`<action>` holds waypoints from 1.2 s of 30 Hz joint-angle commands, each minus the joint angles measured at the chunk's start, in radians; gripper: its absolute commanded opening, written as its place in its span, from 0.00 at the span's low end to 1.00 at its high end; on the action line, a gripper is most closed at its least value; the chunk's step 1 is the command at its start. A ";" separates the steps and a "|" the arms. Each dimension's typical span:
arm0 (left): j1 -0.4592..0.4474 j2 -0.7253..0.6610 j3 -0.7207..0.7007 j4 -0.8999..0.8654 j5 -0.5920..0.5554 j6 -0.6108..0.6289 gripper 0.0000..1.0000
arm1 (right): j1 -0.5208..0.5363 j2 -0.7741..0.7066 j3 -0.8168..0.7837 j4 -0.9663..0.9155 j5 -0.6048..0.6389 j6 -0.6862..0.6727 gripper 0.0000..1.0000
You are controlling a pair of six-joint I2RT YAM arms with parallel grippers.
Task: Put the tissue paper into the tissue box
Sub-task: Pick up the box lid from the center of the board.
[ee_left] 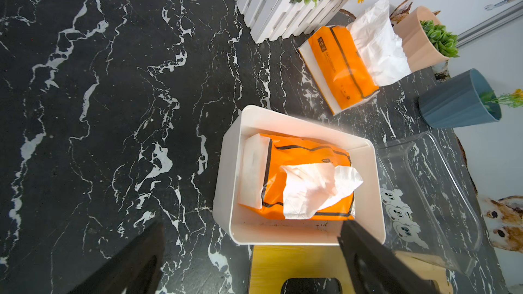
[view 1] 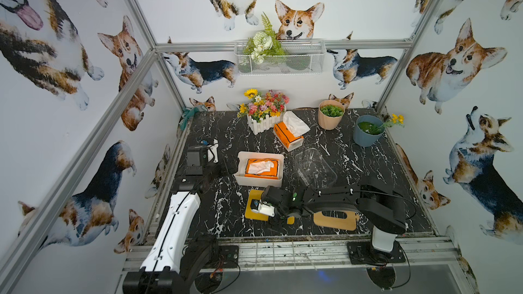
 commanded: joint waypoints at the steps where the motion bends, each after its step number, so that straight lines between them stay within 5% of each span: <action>1: 0.003 -0.009 -0.008 0.003 0.021 -0.011 1.00 | 0.001 0.015 0.014 -0.031 0.013 -0.014 0.80; 26: 0.003 -0.007 -0.040 0.046 0.036 -0.043 1.00 | 0.005 0.084 -0.015 -0.110 0.183 -0.049 0.50; 36: 0.003 -0.015 -0.041 0.047 0.053 -0.055 1.00 | 0.005 -0.044 -0.041 -0.023 0.110 -0.049 0.36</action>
